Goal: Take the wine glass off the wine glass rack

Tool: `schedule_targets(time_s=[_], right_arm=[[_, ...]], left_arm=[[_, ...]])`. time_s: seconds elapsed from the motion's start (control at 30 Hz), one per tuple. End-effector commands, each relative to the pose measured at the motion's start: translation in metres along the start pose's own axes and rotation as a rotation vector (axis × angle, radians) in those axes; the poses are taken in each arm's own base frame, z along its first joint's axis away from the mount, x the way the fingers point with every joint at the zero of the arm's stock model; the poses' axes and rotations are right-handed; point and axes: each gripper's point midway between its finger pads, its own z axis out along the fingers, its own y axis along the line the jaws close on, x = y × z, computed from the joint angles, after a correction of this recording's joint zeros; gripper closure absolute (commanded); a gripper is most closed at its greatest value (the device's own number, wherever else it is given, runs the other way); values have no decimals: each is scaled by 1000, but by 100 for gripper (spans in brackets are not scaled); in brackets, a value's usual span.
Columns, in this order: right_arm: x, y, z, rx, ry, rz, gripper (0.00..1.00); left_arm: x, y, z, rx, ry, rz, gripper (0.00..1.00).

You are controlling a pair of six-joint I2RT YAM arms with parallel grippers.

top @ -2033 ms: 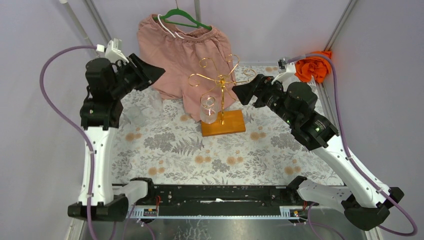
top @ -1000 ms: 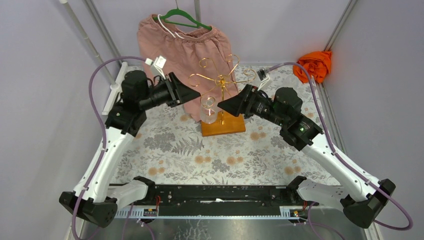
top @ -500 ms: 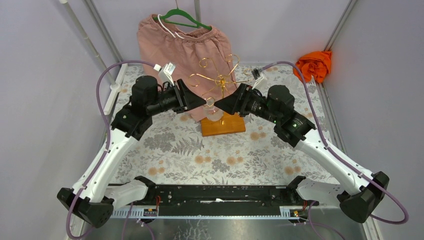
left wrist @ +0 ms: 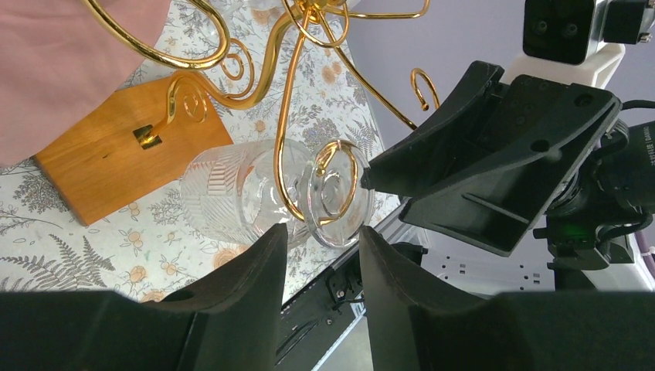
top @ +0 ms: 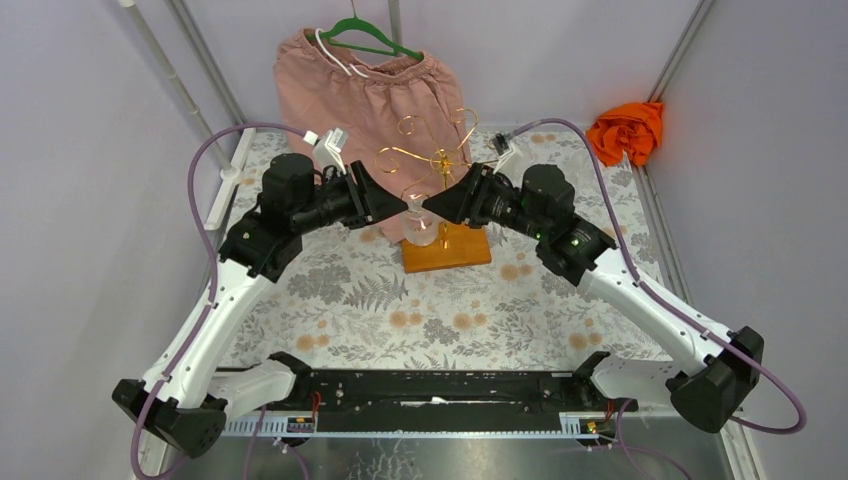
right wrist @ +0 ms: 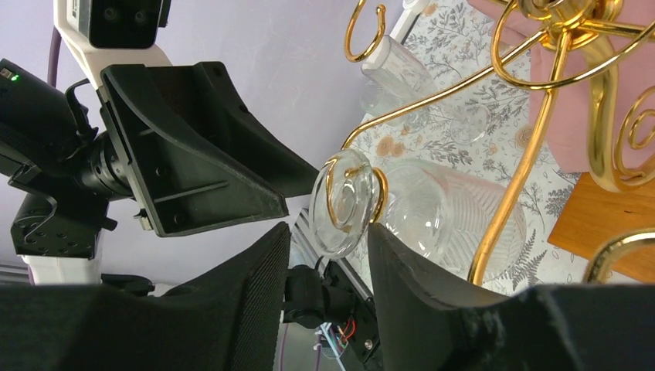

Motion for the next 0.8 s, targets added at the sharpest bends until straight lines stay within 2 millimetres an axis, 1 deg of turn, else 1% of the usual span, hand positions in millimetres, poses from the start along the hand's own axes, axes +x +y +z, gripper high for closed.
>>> schedule_targets(time_s=[0.0, 0.1, 0.2, 0.27, 0.43, 0.5, 0.6, 0.77], right_arm=[[-10, 18, 7, -52, -12, -16, 52], [-9, 17, 11, -51, -3, -15, 58], [-8, 15, 14, -49, 5, -11, 59], [-7, 14, 16, -49, 9, -9, 64], [-6, 10, 16, -38, 8, -6, 65], [-5, 8, 16, -33, 8, -4, 68], [-3, 5, 16, -26, 11, 0, 69], [1, -1, 15, -10, 11, 7, 72]], left_arm=[[-6, -9, -1, 25, -13, 29, 53], [-6, -11, -1, 36, -11, 28, 53], [-4, -11, 0, 46, -8, 24, 53], [-3, -10, 1, 49, -2, 19, 53], [-3, -14, 3, 74, -4, 15, 54], [-2, -14, 4, 82, -5, 17, 55], [-2, -16, 6, 103, -9, 3, 57], [-1, -26, 8, 167, -20, -22, 62]])
